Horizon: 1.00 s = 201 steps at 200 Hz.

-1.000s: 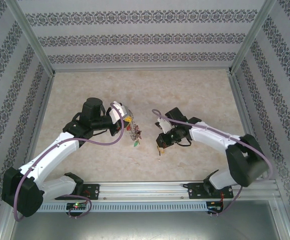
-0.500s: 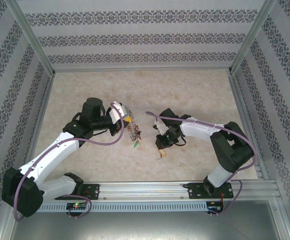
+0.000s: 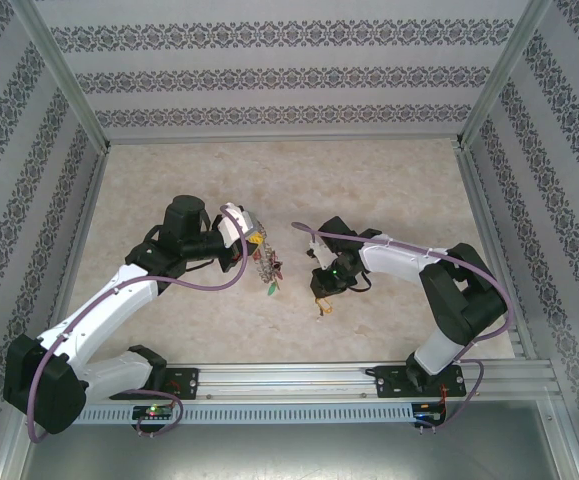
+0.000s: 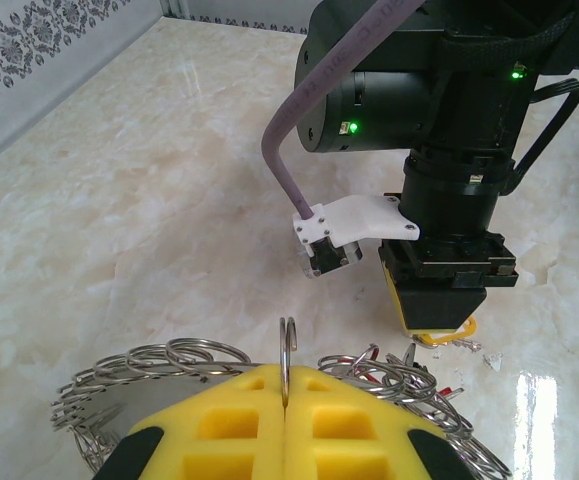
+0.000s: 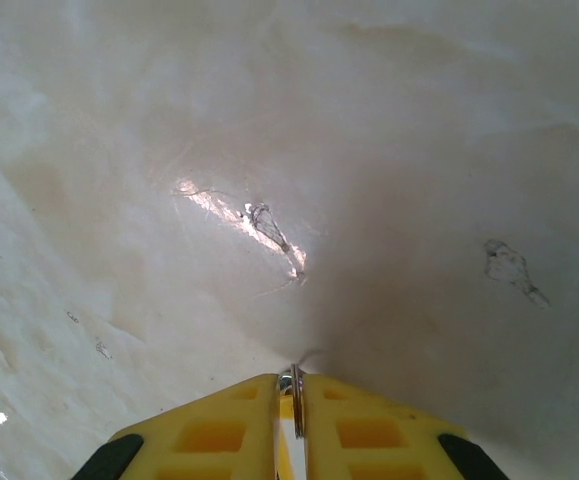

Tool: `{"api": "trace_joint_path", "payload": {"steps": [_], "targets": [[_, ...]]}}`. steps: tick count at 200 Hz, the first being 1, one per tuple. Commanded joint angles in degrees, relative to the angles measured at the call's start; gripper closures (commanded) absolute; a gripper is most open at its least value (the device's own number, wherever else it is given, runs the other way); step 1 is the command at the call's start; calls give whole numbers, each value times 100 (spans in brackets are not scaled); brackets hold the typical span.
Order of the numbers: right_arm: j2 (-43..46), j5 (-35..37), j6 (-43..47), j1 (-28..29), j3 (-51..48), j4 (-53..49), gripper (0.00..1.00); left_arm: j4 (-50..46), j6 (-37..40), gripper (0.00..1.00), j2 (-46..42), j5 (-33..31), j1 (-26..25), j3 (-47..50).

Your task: Put the keys on the keyring

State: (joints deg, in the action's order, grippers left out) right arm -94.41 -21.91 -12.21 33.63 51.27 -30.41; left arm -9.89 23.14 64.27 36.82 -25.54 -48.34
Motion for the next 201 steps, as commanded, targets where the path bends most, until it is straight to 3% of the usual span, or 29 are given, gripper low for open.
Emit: {"api": "trace_joint_path", "payload": {"steps": [1, 96, 159, 201], "targets": [[-15, 32, -72, 4, 26, -17, 85, 150, -2, 100, -148, 76, -50, -96], [-139, 24, -27, 5, 184, -26, 86, 149, -13, 100, -126, 71, -51, -124], [-4, 63, 14, 4, 171, -114, 100, 168, -9, 100, -97, 88, -48, -136], [378, 186, -7, -5, 37, -31, 100, 177, -16, 100, -64, 130, -49, -156]]}}
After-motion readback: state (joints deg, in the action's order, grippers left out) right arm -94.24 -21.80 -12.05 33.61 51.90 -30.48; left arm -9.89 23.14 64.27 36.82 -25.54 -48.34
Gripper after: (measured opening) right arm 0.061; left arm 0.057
